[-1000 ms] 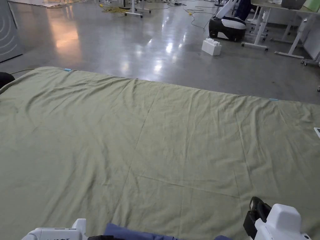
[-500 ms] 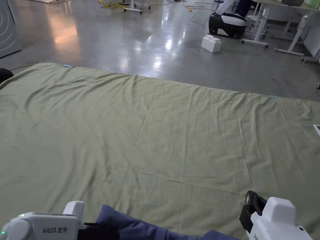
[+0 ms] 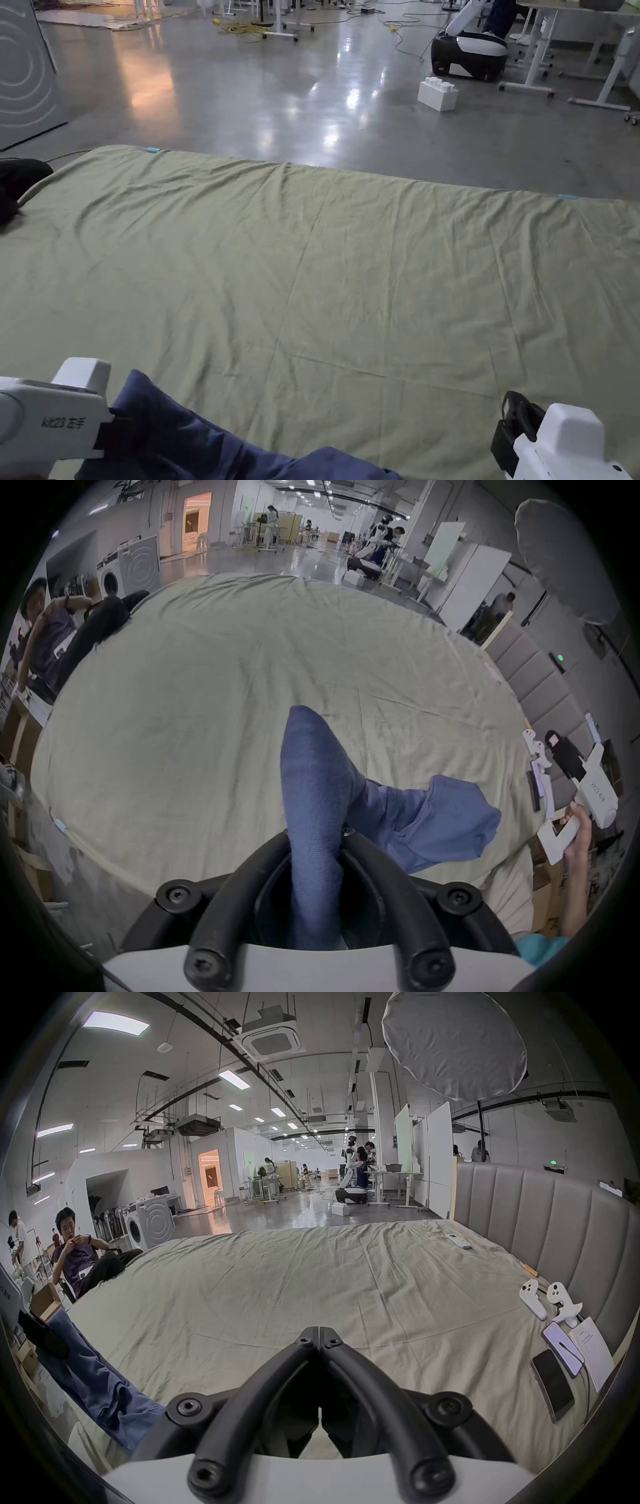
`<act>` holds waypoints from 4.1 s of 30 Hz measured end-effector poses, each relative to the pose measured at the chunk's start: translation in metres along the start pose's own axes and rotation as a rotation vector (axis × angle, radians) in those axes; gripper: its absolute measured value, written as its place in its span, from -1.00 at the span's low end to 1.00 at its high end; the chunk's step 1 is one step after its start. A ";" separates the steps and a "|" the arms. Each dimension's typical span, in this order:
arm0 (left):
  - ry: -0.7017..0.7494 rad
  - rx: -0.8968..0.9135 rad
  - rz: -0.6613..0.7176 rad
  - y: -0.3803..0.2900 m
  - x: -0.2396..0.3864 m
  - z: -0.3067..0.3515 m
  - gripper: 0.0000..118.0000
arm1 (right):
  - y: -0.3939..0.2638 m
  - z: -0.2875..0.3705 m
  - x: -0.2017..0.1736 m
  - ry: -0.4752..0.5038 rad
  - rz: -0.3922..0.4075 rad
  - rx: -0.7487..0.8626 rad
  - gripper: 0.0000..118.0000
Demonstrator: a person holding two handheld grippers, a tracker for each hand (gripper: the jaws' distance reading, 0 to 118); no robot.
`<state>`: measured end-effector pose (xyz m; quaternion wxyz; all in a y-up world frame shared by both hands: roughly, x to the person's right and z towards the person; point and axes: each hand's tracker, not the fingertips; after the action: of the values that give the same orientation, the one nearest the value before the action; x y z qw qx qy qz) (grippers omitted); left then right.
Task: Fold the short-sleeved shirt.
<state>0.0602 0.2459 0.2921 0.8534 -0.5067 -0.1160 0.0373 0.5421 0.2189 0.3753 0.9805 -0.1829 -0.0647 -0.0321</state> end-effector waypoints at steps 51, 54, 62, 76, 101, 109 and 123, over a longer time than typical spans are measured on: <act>-0.368 -0.058 0.087 -0.036 0.198 -0.094 -0.39 | -0.010 0.005 0.022 -0.038 -0.026 -0.020 -0.99; -0.371 -0.125 0.086 -0.049 0.208 -0.116 -0.69 | -0.009 0.005 0.021 -0.036 -0.030 -0.024 -0.99; -0.333 -0.133 0.103 -0.065 0.221 -0.154 -0.88 | -0.011 0.005 0.024 -0.041 -0.026 -0.028 -0.99; -0.388 0.151 -0.017 -0.028 0.193 -0.077 -0.91 | 0.013 0.009 0.021 -0.034 0.011 0.033 -0.99; 0.212 0.866 -0.158 0.003 0.134 0.006 -0.91 | 0.050 0.028 -0.003 -0.103 0.094 0.233 -0.99; 0.224 0.732 -0.111 -0.030 0.098 -0.009 -0.91 | -0.041 0.030 -0.072 0.096 0.130 -0.072 -0.99; -0.020 0.328 0.009 -0.066 0.047 -0.045 -0.90 | -0.133 -0.008 -0.123 0.116 0.250 -0.281 -0.99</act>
<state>0.1134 0.1837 0.3368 0.9233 -0.3607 -0.1147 0.0649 0.4097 0.0974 0.3982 0.9437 -0.3225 0.0201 0.0707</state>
